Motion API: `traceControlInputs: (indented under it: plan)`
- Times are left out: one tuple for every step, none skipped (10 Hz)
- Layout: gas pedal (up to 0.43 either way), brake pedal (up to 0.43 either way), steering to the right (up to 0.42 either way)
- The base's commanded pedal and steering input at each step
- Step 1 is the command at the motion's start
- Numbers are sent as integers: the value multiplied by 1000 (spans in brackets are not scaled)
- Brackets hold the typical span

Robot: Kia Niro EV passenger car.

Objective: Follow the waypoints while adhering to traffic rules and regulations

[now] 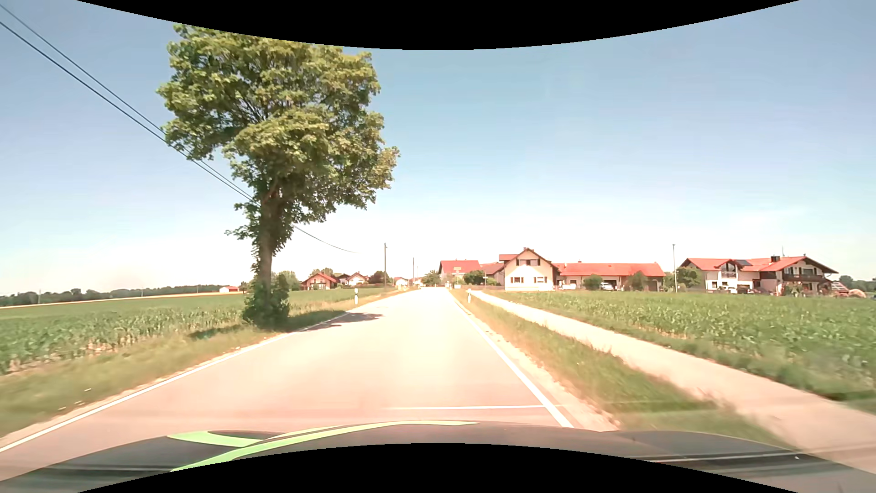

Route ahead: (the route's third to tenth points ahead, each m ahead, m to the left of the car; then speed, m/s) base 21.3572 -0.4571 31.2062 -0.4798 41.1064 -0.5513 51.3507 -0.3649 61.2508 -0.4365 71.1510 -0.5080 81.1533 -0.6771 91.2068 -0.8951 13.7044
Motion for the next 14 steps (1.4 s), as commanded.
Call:
traceControlInputs:
  plan:
    - [98,0,0]
    - [110,0,0]
    - [130,0,0]
    - [138,0,0]
    - [138,0,0]
    - [138,0,0]
    - [98,0,0]
    - [0,0,0]
    - [0,0,0]
    - [0,0,0]
    - [0,0,0]
    - [0,0,0]
    - [0,0,0]
    - [0,6,0]
